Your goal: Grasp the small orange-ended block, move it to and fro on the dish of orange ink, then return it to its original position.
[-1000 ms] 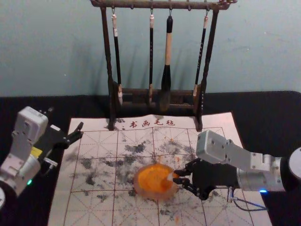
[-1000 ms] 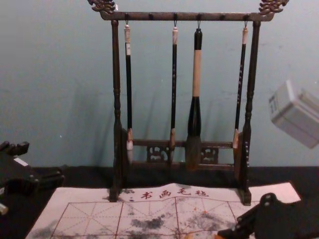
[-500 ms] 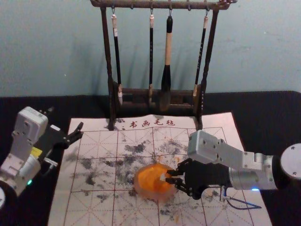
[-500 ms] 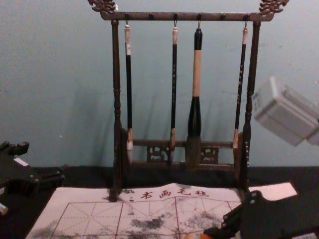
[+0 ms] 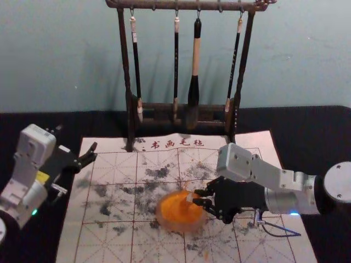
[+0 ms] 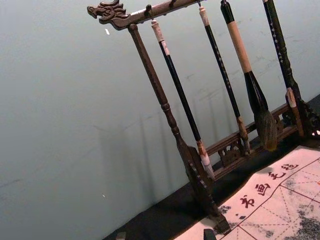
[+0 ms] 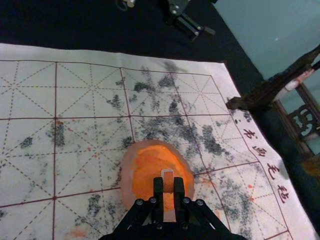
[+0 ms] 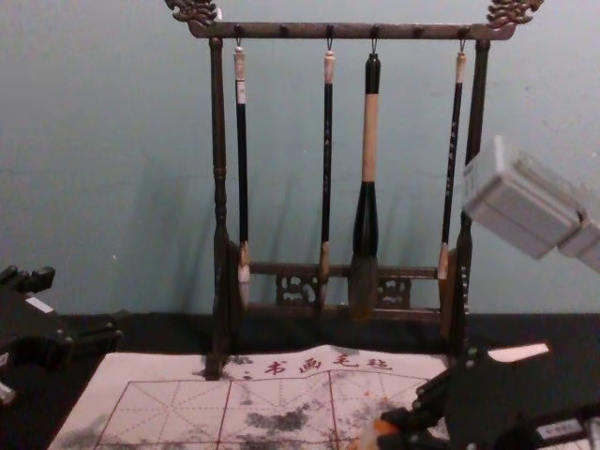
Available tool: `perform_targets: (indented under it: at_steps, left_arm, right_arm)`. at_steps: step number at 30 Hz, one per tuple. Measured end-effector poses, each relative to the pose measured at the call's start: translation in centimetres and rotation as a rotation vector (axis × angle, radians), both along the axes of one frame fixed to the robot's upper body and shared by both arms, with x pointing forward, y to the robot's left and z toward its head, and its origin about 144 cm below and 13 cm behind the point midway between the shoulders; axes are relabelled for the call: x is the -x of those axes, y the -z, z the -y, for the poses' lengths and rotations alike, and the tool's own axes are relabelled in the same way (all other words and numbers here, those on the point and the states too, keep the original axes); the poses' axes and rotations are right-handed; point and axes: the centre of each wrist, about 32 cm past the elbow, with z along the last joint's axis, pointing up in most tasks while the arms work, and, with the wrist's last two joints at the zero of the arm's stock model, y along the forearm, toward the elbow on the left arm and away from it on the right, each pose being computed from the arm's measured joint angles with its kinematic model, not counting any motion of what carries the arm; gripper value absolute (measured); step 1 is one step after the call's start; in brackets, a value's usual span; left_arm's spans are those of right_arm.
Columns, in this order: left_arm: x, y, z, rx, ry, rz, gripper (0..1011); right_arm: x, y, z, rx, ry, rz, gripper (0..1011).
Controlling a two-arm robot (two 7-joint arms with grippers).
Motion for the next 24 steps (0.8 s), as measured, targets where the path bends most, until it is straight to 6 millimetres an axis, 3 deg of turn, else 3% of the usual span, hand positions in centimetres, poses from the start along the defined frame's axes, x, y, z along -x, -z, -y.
perform_targets:
  at_steps: [24]
  left_arm:
    - [0.0, 0.0, 0.0, 0.0, 0.0, 0.0, 1001]
  right_arm:
    - [1.2, -1.0, 2.2, -0.028, 0.049, 0.003, 90]
